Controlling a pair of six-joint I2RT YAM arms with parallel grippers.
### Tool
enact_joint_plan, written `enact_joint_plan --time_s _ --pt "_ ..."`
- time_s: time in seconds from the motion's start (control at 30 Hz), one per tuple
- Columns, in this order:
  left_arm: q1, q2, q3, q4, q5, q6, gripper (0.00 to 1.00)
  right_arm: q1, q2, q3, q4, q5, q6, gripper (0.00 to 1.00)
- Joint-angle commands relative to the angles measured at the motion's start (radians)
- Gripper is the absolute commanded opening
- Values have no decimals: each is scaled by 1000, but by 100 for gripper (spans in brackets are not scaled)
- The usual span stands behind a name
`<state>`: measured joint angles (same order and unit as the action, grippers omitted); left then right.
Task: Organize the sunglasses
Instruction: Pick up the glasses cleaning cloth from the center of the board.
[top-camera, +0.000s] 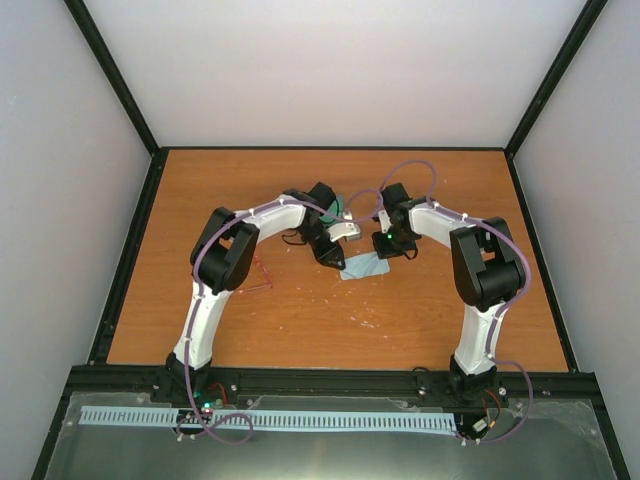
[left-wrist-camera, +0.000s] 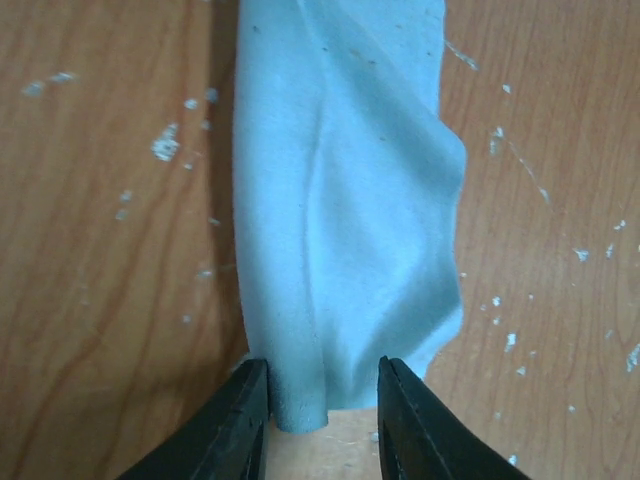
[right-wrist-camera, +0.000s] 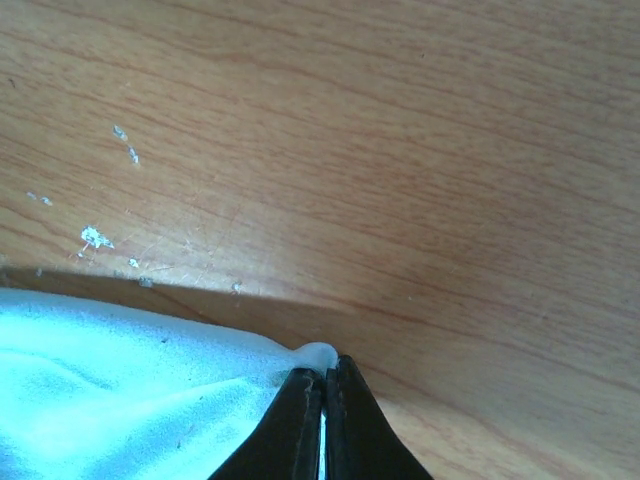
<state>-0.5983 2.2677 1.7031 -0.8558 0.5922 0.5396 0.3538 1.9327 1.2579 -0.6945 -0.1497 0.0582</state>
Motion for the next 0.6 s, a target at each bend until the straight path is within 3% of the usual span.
enact_joint_plan --time_s 0.0,0.3,0.43,0.57 --pt "-25 -7 -59 -35 -58 19 30 1 37 -22 -11 0 25 3" --pt "-38 -21 -107 18 -101 2 16 0 25 -34 -11 2 26 3" --pt "-38 -20 -109 51 -137 -14 1 0 15 -43 -10 -6 22 3" --pt "-33 -30 -108 86 -154 -27 1 2 12 -48 -10 -13 16 3"
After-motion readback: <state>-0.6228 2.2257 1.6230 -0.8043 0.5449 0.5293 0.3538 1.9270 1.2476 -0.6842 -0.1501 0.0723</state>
